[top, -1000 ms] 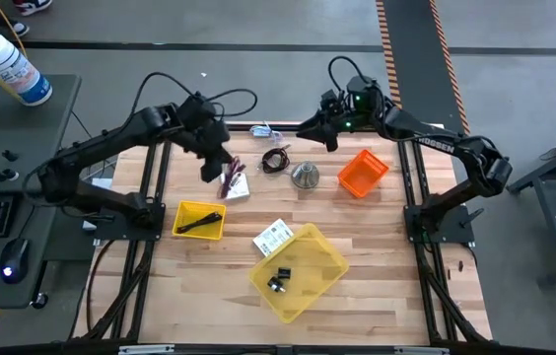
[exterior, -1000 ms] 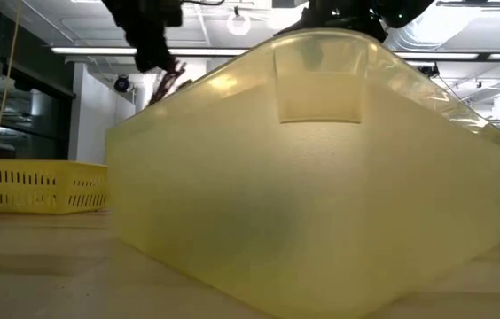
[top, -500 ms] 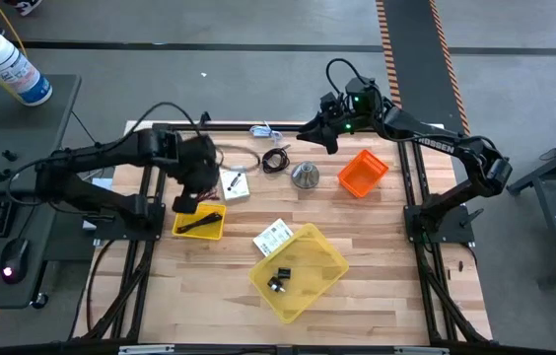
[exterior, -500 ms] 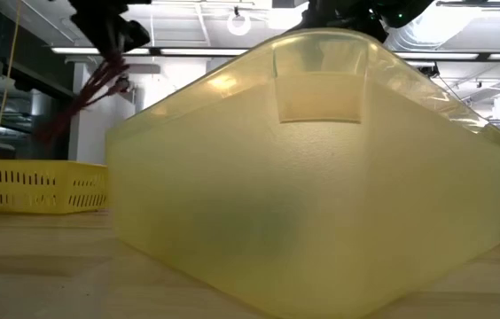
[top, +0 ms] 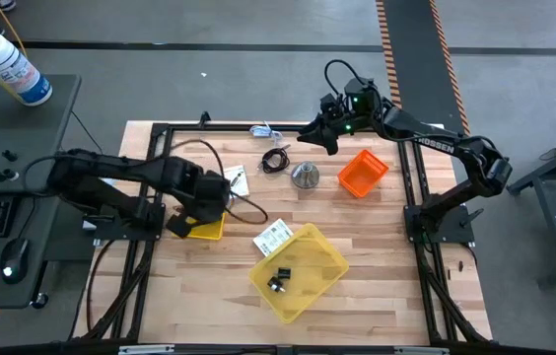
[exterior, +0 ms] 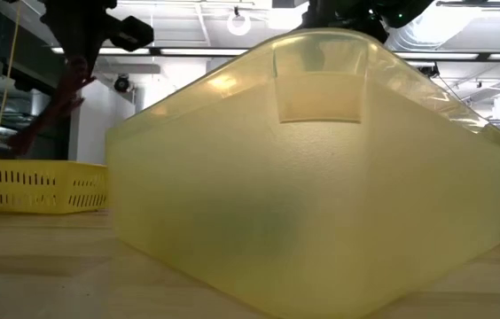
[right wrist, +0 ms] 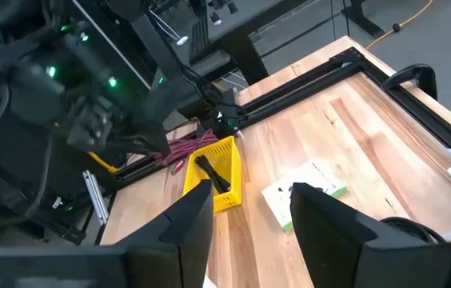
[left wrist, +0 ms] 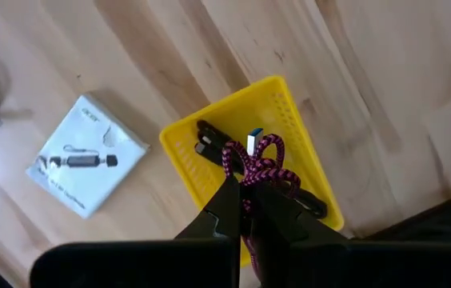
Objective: Pick and place items into bin
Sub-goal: Put the purple cable charger into the left yellow bin
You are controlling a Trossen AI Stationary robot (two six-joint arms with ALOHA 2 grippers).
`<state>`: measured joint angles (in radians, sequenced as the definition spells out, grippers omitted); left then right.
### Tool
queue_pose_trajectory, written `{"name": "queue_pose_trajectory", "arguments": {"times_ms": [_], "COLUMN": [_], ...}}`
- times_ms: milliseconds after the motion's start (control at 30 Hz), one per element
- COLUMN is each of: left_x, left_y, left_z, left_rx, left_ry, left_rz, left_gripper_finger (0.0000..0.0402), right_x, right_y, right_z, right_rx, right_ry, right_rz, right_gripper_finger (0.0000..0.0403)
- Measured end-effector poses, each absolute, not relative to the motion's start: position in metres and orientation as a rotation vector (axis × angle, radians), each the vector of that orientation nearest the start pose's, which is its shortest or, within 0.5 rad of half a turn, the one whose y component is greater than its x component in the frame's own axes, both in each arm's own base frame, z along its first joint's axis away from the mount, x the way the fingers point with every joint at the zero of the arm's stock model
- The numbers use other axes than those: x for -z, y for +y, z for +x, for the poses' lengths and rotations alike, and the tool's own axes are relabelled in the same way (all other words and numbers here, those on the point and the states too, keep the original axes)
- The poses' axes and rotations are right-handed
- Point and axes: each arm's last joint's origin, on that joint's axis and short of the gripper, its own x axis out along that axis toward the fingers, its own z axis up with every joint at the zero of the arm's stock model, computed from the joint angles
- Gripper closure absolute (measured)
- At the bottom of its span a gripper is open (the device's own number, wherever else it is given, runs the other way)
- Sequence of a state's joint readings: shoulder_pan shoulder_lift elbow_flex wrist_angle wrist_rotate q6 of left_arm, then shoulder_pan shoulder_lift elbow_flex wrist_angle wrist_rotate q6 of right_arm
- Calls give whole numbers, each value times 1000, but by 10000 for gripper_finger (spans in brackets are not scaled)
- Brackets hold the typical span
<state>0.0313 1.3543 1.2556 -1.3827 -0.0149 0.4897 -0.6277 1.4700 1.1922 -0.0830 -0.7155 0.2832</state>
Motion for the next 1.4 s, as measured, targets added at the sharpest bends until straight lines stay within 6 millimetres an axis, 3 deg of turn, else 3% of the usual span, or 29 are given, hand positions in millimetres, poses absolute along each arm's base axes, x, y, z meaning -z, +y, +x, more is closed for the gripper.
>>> {"name": "queue_pose_trajectory", "arguments": {"times_ms": [400, 1400], "left_x": [-292, -283], "left_y": [0, 0], "left_z": [236, 236], "left_rx": [377, 393], "left_ry": [1436, 1447], "left_rz": [491, 501], "left_gripper_finger": [401, 401], "right_x": [-323, -320], "right_y": [-178, -164], "right_z": [277, 284], "right_rx": [-45, -61], "right_ry": [311, 348], "right_rz": [515, 477], "right_gripper_finger": [251, 256]}}
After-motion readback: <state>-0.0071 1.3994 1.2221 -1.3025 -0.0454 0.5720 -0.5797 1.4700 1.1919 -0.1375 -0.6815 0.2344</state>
